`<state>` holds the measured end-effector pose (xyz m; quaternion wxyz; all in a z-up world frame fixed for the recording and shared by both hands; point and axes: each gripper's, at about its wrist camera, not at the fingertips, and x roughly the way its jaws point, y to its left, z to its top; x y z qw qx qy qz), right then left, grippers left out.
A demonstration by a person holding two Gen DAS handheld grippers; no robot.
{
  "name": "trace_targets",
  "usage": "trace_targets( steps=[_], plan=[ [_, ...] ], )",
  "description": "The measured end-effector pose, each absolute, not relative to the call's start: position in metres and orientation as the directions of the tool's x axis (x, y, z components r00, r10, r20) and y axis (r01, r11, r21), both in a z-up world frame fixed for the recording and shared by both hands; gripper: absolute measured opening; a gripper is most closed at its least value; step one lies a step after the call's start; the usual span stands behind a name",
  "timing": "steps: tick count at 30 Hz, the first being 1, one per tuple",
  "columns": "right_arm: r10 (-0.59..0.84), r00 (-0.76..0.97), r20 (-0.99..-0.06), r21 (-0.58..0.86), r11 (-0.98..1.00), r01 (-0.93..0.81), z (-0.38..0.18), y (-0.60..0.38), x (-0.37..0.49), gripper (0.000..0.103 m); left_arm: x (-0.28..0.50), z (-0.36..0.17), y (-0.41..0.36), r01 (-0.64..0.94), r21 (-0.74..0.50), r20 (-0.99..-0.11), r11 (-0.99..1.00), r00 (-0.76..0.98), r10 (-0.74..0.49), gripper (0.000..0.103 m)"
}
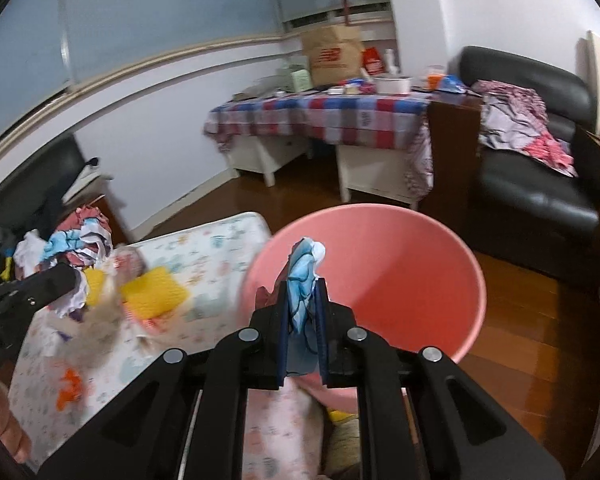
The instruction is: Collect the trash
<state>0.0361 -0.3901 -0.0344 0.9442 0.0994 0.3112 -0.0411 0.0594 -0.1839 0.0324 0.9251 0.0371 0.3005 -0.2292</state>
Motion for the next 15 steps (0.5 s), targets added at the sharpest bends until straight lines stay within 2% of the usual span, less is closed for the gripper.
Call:
trace_targets(
  steps=[15],
  plan=[
    [-0.065, 0.764, -0.642, 0.156, 0.965, 0.212, -0.066, -0.417, 0.054, 0.012, 0.102, 0.001, -0.271, 0.515, -0.034, -0.66, 0.856, 0.632, -0.406, 0.01]
  ],
)
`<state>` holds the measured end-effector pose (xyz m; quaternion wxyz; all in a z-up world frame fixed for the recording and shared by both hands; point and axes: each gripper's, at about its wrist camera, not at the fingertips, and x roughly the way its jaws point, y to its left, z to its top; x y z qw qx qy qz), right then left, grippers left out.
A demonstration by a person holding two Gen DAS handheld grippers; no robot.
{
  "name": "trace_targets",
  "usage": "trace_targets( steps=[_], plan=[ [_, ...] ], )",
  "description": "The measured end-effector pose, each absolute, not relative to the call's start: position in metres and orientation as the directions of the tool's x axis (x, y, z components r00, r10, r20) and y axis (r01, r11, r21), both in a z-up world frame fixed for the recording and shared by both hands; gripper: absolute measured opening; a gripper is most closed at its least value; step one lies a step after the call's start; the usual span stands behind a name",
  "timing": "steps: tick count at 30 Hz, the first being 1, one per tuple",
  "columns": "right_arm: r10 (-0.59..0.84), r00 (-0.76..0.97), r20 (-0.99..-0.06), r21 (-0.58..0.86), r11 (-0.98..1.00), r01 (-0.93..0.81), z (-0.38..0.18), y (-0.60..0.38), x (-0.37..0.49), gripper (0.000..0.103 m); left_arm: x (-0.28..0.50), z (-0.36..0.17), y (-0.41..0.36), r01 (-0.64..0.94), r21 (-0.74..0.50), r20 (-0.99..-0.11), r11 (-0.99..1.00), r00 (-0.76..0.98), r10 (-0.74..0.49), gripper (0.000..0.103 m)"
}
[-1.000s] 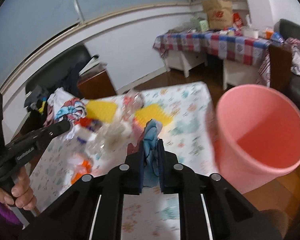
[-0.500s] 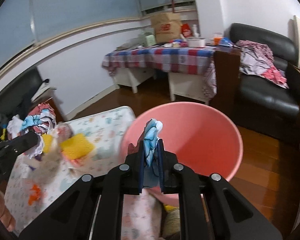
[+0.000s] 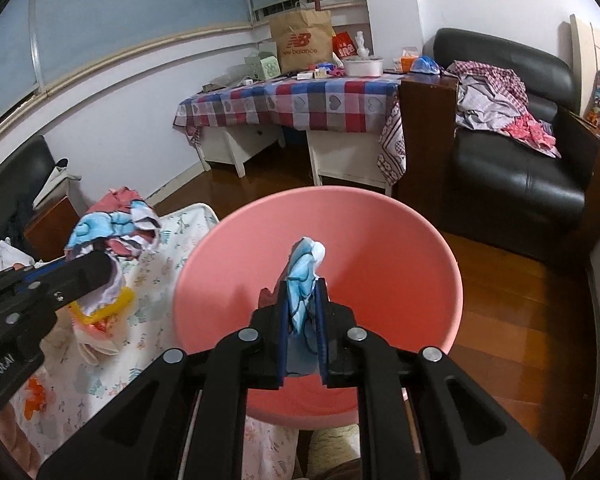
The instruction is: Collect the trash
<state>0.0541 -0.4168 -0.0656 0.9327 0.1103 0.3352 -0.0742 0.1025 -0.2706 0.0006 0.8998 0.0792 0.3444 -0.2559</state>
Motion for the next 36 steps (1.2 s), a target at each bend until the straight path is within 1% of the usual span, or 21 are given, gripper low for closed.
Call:
trace_targets(
  steps=[14, 22, 36],
  plan=[
    [-0.089, 0.745, -0.661, 0.147, 0.958, 0.245, -0.077, -0.425, 0.064, 0.012, 0.108, -0.032, -0.296, 0.556, -0.022, -0.715, 0.831, 0.572, -0.402, 0.01],
    [-0.095, 0.731, -0.676, 0.146, 0.955, 0.26, -0.085, -0.429, 0.067, 0.012, 0.108, -0.041, -0.303, 0.575, -0.021, -0.735, 0.818, 0.546, -0.402, 0.01],
    [-0.11, 0.728, -0.676, 0.138, 0.952, 0.273, -0.085, -0.429, 0.068, 0.012, 0.107, -0.044, -0.307, 0.588, -0.024, -0.743, 0.809, 0.53, -0.408, 0.01]
  ],
)
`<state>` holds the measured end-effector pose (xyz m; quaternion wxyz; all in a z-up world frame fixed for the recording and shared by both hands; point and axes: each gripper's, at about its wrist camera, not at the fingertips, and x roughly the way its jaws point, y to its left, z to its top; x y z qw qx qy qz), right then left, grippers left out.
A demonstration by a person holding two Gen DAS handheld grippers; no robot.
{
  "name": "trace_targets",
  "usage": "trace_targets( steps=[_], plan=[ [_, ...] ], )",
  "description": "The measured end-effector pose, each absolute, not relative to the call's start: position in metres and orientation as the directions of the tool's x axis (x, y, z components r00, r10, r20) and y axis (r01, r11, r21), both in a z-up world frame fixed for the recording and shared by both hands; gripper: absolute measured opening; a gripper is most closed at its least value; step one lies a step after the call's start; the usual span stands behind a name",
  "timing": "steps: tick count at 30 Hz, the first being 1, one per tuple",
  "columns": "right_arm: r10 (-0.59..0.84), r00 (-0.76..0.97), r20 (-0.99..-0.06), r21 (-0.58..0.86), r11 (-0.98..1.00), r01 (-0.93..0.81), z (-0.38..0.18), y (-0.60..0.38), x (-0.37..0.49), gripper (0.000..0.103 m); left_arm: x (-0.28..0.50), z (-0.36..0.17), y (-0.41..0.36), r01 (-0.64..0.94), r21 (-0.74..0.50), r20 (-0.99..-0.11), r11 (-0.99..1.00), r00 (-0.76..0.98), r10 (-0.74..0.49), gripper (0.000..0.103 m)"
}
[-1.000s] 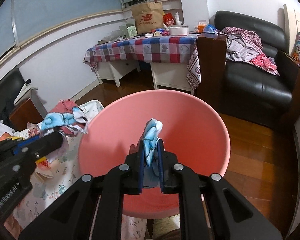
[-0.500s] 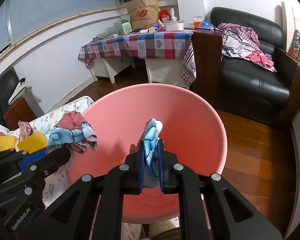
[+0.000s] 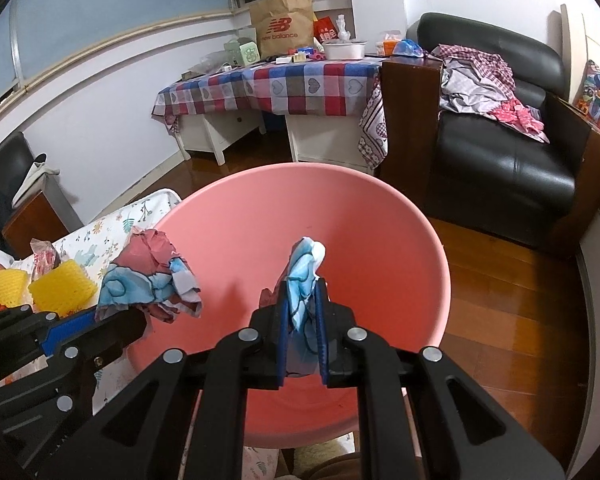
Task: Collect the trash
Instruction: 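Open both grippers to drop the wrapper and cloth into the pink bucket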
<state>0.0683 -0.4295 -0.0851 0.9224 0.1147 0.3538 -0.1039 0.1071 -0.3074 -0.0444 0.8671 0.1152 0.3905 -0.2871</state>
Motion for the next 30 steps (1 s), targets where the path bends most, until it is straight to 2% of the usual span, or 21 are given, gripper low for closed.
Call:
trace_targets(
  steps=[16, 23, 26, 28, 30],
  plan=[
    [-0.126, 0.725, -0.677, 0.126, 0.951, 0.283, -0.0832, -0.4328, 0.0642, 0.014, 0.1052, -0.0452, -0.3049, 0.589, -0.023, -0.74, 0.808, 0.533, -0.41, 0.011],
    [-0.135, 0.726, -0.674, 0.122, 0.949, 0.29, -0.0813, -0.4338, 0.0624, 0.02, 0.1032, -0.0432, -0.3045, 0.587, -0.025, -0.739, 0.809, 0.534, -0.41, 0.015],
    [-0.139, 0.724, -0.675, 0.12, 0.948, 0.294, -0.0808, -0.4341, 0.0625, 0.02, 0.1027, -0.0423, -0.3043, 0.588, -0.023, -0.738, 0.809, 0.536, -0.41, 0.021],
    [-0.141, 0.723, -0.676, 0.118, 0.948, 0.295, -0.0803, -0.434, 0.0628, 0.02, 0.1023, -0.0401, -0.3033, 0.587, -0.022, -0.736, 0.809, 0.538, -0.41, 0.029],
    [-0.141, 0.723, -0.677, 0.116, 0.949, 0.294, -0.0799, -0.4334, 0.0625, 0.021, 0.1015, -0.0374, -0.303, 0.586, -0.022, -0.733, 0.81, 0.541, -0.412, 0.031]
  ],
)
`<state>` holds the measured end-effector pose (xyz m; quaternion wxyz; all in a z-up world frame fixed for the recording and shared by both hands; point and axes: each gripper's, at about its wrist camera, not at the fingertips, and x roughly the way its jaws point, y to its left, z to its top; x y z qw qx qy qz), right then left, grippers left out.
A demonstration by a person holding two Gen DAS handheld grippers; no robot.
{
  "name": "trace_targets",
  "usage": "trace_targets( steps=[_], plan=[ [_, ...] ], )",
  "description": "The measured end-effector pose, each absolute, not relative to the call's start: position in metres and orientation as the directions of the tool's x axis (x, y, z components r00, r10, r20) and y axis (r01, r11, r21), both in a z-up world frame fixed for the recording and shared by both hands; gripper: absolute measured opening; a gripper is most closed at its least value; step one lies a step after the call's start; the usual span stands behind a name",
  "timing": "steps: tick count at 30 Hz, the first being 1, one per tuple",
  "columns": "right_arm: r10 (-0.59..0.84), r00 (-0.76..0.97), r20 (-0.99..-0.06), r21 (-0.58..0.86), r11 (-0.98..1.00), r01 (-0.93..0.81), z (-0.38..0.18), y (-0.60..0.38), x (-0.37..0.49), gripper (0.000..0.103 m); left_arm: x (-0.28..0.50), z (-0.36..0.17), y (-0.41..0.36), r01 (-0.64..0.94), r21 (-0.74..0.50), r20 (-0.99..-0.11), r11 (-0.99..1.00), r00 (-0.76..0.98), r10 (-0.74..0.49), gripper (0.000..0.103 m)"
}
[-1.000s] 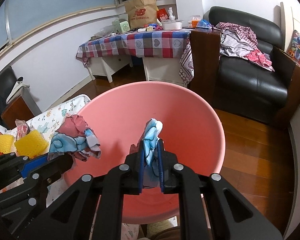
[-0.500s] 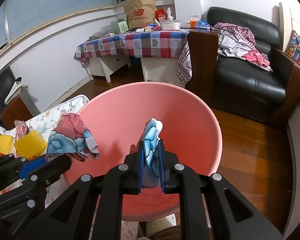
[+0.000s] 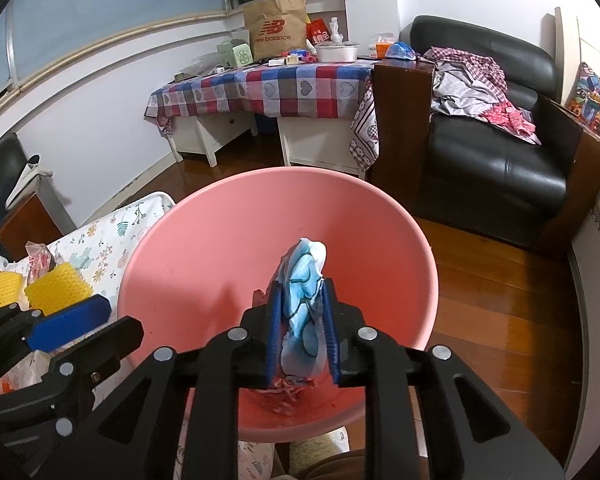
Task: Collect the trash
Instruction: 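Open both grippers to drop the wrapper and cloth into the pink bucket, then move both tools back over the table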
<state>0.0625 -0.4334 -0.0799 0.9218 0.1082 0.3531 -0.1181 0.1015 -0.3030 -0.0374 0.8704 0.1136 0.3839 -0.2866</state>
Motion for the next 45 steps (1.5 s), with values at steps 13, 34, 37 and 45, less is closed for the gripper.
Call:
trace_targets(
  steps=[13, 34, 37, 45],
  plan=[
    [-0.153, 0.743, -0.652, 0.106, 0.951, 0.289, -0.062, -0.428, 0.053, 0.032, 0.091, -0.015, -0.283, 0.57, -0.034, -0.696, 0.821, 0.576, -0.428, 0.039],
    [0.04, 0.833, -0.552, 0.206, 0.974, 0.09, -0.008, -0.362, 0.015, 0.033, 0.04, 0.048, -0.11, 0.299, -0.075, -0.536, 0.951, 0.792, -0.291, 0.049],
    [0.104, 0.821, -0.562, 0.221, 0.975, 0.028, -0.011, -0.338, 0.015, 0.033, 0.029, 0.051, -0.072, 0.233, -0.077, -0.527, 0.969, 0.816, -0.238, 0.051],
    [0.253, 0.76, -0.599, 0.235, 0.963, -0.135, -0.024, -0.269, 0.013, 0.033, 0.008, 0.04, 0.014, 0.075, -0.087, -0.539, 0.993, 0.835, -0.11, 0.051]
  ],
)
